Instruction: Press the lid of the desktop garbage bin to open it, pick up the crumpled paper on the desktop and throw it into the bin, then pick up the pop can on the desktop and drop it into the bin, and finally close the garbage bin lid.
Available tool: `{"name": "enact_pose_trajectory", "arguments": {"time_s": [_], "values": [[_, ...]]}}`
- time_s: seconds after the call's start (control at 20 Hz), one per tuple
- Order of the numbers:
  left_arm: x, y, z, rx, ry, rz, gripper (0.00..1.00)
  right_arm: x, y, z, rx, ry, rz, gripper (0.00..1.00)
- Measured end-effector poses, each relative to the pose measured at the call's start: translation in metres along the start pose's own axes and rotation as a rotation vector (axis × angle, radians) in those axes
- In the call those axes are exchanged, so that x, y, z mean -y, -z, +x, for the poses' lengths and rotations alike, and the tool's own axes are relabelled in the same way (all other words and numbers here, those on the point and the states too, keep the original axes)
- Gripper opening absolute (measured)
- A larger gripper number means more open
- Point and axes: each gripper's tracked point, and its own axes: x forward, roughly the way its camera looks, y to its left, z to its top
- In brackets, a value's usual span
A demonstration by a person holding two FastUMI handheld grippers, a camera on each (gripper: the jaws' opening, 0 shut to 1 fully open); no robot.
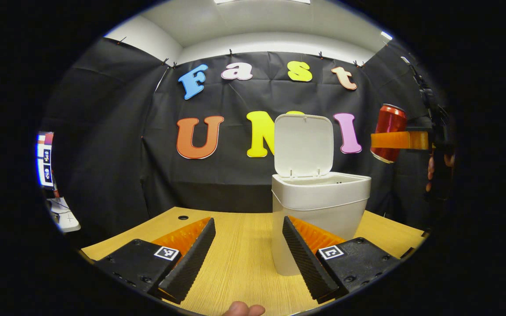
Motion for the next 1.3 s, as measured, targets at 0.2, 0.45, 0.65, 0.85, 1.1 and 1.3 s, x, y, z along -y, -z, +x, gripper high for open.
{"name": "enact_pose_trajectory", "arguments": {"time_s": [0.2, 0.45, 0.65, 0.85, 1.1, 1.3], "values": [[-0.004, -0.002, -0.005, 0.010, -0.003, 0.001, 0.99, -0.006, -0.014, 0.029, 0.000, 0.001, -0.029, 0.78], [-0.006, 0.000, -0.004, 0.011, 0.006, -0.018, 0.99, -0.017, -0.007, 0.069, -0.063, -0.014, -0.024, 0.78], [-0.014, 0.001, 0.000, 0.012, -0.001, -0.022, 0.99, -0.022, 0.005, 0.097, -0.118, -0.004, -0.011, 0.78], [-0.018, 0.005, 0.004, 0.005, 0.004, -0.052, 0.99, -0.027, 0.020, 0.118, -0.185, 0.004, -0.009, 0.78], [-0.021, 0.013, 0.005, -0.008, 0.009, -0.059, 0.99, -0.022, 0.033, 0.128, -0.238, 0.032, 0.042, 0.77], [-0.028, 0.012, 0.003, -0.004, 0.000, -0.063, 0.99, -0.025, 0.036, 0.131, -0.252, 0.041, 0.049, 0.79]]}}
